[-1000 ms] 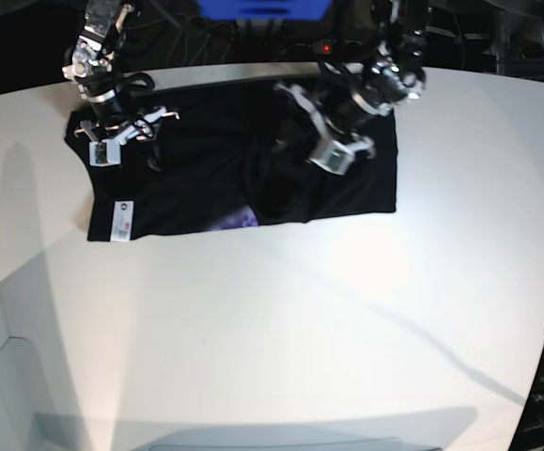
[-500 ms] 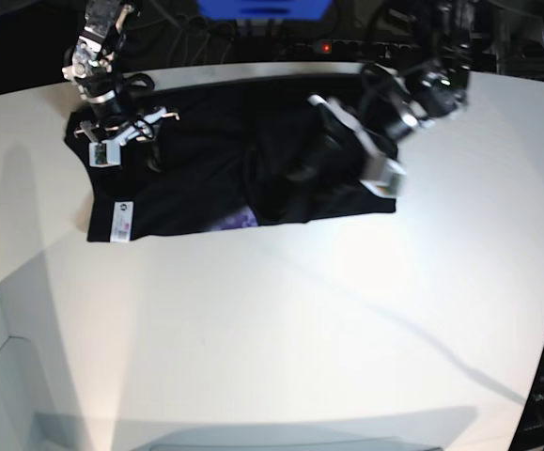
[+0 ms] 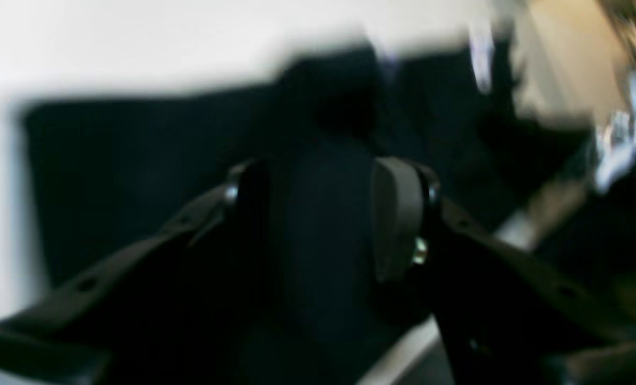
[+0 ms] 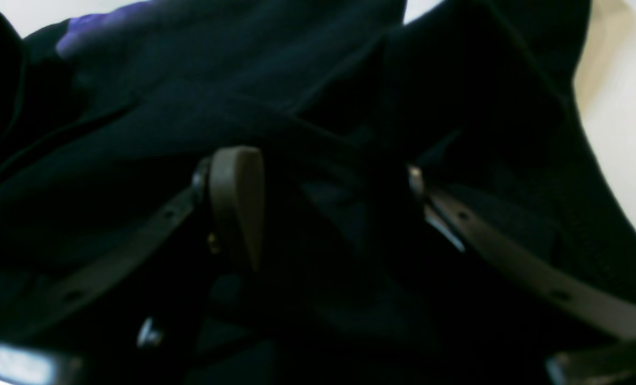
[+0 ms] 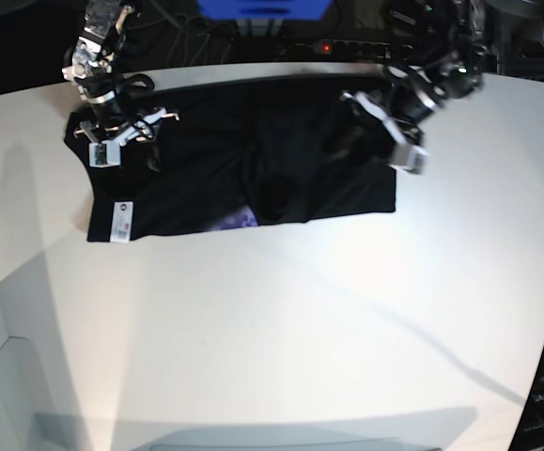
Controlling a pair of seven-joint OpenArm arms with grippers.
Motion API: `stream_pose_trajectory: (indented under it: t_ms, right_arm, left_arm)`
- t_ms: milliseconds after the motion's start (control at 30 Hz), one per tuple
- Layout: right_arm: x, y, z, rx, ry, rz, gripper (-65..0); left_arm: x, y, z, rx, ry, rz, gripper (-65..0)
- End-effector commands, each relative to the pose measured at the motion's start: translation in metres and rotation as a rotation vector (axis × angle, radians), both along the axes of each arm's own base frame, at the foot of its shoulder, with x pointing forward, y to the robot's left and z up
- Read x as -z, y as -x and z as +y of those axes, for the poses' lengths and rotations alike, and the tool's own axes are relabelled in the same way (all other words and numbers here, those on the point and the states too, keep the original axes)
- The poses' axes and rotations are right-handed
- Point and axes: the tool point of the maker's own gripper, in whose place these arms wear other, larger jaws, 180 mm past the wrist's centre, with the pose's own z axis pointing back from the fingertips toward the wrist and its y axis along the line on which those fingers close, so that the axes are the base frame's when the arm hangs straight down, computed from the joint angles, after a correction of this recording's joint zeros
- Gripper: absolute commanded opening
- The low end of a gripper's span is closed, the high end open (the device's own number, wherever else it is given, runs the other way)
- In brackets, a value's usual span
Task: Fold the T-shirt properly
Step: 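Release and reposition the left gripper at the folded end's edge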
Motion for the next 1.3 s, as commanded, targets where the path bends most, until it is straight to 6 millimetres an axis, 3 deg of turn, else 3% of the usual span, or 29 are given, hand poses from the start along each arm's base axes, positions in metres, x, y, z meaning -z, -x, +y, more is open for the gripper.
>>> stream_pose_trajectory:
  t_ms: [0,100,233,400,567,733,900,967,1067,1167,1267]
  right_arm:
    - [0.012,0.011,0.002,-0.031,0.023,0.071,-31.0]
    - [0.012,0.011,0.002,-0.031,0.023,0.071,-31.0]
    - [0.012,0.011,0.002,-0.031,0.023,0.071,-31.0]
    - [0.013,0.013,0.002,-0.031,0.023,0.074,-31.0]
    - [0.013,0.013,0.002,-0.031,0.023,0.074,-31.0]
    - [0.012,0.011,0.002,-0.031,0.024,0.070,-31.0]
    - [0.010,0.010,0.002,-0.031,0.027,0.064,-30.9]
    - [0.010,0.009,0.002,-0.031,0.027,0.063,-30.9]
    - [0.009,0.009,0.002,-0.031,0.029,0.060,-30.9]
    - [0.003,0.003,0.001,-0.031,0.035,0.040,-30.9]
    - [0.000,-0.001,0.000,-0.030,0.037,0.028,-31.0]
  left_arm:
    - [-0.003,-0.008,-0.004,0.007,0.004,-0.031,-35.3]
    - [0.033,0.002,-0.023,0.079,-0.046,0.040,-35.3]
    - [0.055,0.005,-0.036,0.108,-0.049,0.090,-35.3]
    - [0.052,0.007,-0.058,0.155,-0.019,0.084,-35.3]
    - [0.019,0.004,-0.068,0.183,0.000,-0.002,-35.3]
    - [0.002,-0.006,-0.037,0.133,-0.056,-0.064,-35.3]
    - [-0.006,-0.022,0.011,0.000,-0.113,-0.093,-35.0]
    - [-0.023,-0.030,0.027,-0.053,-0.105,-0.134,-35.0]
    - [-0.040,-0.024,0.042,-0.111,-0.051,-0.147,-35.1]
    - [-0.033,-0.013,0.058,-0.142,-0.045,-0.102,-35.1]
    - [0.003,-0.002,0.073,-0.189,-0.046,0.006,-35.1]
